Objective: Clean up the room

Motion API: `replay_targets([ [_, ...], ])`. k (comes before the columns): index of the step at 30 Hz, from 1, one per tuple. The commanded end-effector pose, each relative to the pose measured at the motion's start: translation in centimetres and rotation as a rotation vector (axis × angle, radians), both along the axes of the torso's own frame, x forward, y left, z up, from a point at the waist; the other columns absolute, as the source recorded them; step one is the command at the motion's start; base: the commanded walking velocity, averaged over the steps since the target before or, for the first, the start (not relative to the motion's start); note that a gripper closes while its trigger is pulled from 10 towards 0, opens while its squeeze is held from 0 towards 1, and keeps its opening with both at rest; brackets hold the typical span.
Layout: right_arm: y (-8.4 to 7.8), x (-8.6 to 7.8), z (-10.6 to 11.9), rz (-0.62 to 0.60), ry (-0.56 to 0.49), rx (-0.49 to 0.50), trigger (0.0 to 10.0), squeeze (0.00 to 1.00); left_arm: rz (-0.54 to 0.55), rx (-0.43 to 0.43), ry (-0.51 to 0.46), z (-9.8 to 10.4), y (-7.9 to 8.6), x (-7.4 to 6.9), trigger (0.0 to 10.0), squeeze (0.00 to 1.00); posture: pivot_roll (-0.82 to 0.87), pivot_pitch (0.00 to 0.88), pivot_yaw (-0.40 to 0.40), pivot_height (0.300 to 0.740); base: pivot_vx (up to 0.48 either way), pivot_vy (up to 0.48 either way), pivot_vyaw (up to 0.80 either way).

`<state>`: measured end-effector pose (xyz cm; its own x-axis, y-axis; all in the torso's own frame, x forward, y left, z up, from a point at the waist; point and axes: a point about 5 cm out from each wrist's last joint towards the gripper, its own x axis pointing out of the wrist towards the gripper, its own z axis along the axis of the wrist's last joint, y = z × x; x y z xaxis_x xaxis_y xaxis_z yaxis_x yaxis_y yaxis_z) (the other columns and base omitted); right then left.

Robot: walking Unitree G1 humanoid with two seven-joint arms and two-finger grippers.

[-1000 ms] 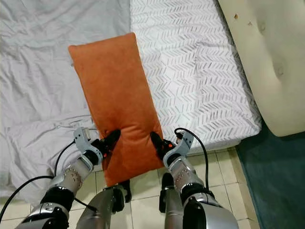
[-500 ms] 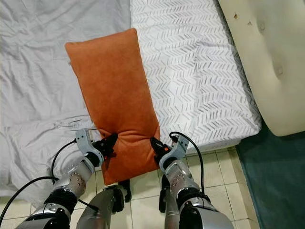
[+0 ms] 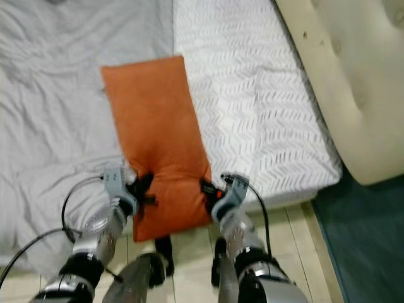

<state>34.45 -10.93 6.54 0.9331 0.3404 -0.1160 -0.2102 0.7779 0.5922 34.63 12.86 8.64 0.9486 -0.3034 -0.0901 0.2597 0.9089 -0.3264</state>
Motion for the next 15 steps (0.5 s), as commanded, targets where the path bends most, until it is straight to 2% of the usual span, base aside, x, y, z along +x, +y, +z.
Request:
replay_targets([
  [1,-1.1,0.1,0.5,-0.055,-0.04,-0.015,0.0,0.0,-0.002,0.014,-0.07,1.6,0.5,0.5,0.0,0.0,-0.09,0.188,0.015,0.74,0.0,0.0,0.0],
  [2,-1.8,0.6,1.7,-0.087,-0.096,-0.017,0.0,0.0,-0.027,0.018,-0.115,2.9,0.3,1.2,0.0,0.0,-0.1,0.112,0.029,0.74,0.0,0.0,0.0],
  [5,-3.4,1.3,5.4,-0.182,-0.252,-0.033,0.0,0.0,-0.071,0.053,-0.221,5.9,-0.1,2.2,0.0,0.0,-0.11,0.072,0.042,0.74,0.0,0.0,0.0],
  [8,-4.4,0.9,7.1,-0.238,-0.332,-0.069,0.0,0.0,-0.088,0.111,-0.272,7.0,-0.3,2.6,0.0,0.0,-0.13,0.028,0.058,0.74,0.0,0.0,0.0],
  [9,-5.0,0.2,8.1,-0.266,-0.389,-0.133,0.0,0.0,-0.102,0.137,-0.302,7.8,-0.6,2.8,0.0,0.0,-0.14,0.01,0.065,0.74,0.0,0.0,0.0],
  [10,-5.0,0.2,8.1,-0.266,-0.389,-0.133,0.0,0.0,-0.102,0.137,-0.302,7.8,-0.6,2.8,0.0,0.0,-0.14,0.01,0.065,0.74,0.0,0.0,0.0],
  [11,-5.2,-0.6,8.3,-0.278,-0.424,-0.166,0.0,0.0,-0.097,0.144,-0.301,7.9,-0.6,2.8,0.0,0.0,-0.14,0.007,0.074,0.74,0.0,0.0,0.0],
  [15,-5.1,-1.7,7.5,-0.285,-0.389,-0.224,0.0,0.0,-0.105,0.154,-0.298,7.5,-0.8,2.7,0.0,0.0,-0.16,0.003,0.079,0.74,0.0,0.0,0.0],
])
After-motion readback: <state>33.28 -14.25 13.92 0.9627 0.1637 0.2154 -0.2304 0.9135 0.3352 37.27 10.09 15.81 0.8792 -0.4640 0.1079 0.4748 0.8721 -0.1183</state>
